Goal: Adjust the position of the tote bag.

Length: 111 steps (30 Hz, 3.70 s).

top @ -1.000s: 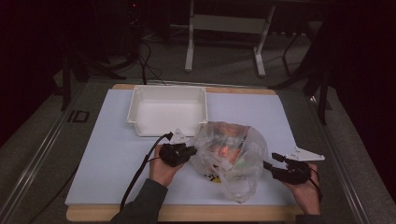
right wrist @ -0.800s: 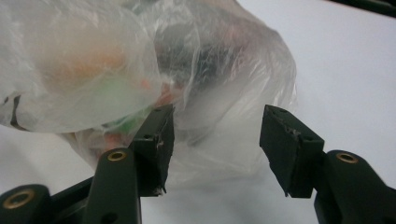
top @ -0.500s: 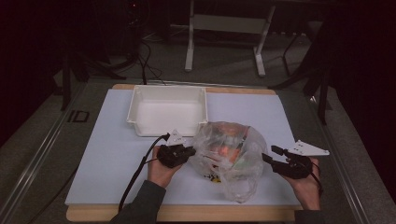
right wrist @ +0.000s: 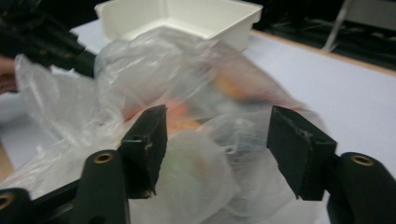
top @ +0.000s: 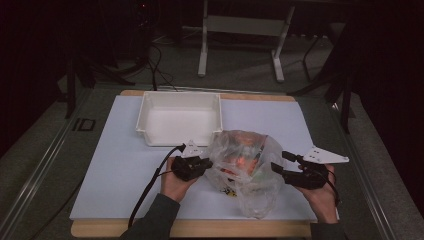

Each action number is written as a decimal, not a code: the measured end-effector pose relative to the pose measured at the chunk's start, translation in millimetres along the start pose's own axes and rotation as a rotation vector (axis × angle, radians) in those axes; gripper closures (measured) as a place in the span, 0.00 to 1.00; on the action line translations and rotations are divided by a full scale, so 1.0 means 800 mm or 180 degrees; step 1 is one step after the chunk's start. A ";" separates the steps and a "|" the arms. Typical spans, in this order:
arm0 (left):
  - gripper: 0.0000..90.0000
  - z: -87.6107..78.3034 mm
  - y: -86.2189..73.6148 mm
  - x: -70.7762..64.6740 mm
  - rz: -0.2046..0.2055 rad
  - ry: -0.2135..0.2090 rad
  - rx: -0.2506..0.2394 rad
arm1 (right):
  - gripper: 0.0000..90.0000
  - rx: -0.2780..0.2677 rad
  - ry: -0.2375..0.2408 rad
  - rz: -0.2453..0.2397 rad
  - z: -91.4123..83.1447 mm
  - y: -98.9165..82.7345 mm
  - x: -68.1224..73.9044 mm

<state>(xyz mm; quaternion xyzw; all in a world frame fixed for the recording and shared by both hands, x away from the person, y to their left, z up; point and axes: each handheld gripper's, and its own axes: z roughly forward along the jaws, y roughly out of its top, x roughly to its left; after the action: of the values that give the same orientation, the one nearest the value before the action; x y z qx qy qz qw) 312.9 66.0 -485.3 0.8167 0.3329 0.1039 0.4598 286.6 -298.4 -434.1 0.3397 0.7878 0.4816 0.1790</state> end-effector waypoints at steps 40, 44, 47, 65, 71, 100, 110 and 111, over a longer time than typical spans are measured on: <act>0.99 -0.026 -0.056 0.049 -0.0375 0.0342 0.0034 | 1.00 0.0237 -0.1143 0.0731 -0.018 -0.067 -0.071; 0.99 -0.031 -0.058 0.056 -0.0442 0.0380 0.0000 | 1.00 0.0219 -0.1204 0.0801 -0.020 -0.071 -0.075; 0.99 -0.033 -0.062 0.062 -0.0513 0.0387 -0.0023 | 1.00 0.0228 -0.1218 0.0807 -0.020 -0.072 -0.076; 0.65 -0.044 -0.048 0.050 -0.0519 0.0182 -0.0284 | 0.99 0.0255 -0.0992 0.0717 -0.008 -0.070 -0.066; 0.54 -0.060 -0.038 0.043 -0.0492 0.0093 -0.0469 | 0.99 0.0257 -0.0952 0.0679 -0.006 -0.067 -0.063; 0.57 -0.009 0.029 -0.032 0.0076 -0.0298 -0.0257 | 0.99 0.0287 -0.0864 0.0652 0.002 -0.069 -0.060; 0.51 0.039 -0.020 -0.047 0.0207 -0.0054 0.0379 | 0.99 0.0280 -0.0895 0.0688 -0.004 -0.074 -0.065; 0.51 0.039 -0.025 -0.047 0.0189 -0.0057 0.0417 | 0.99 0.0279 -0.0898 0.0701 -0.004 -0.075 -0.065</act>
<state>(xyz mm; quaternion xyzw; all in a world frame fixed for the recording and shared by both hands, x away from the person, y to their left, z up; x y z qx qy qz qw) 290.5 27.6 -514.1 0.8554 0.3104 0.0882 0.4051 299.7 -355.8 -487.4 0.4956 0.7332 0.4111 0.2189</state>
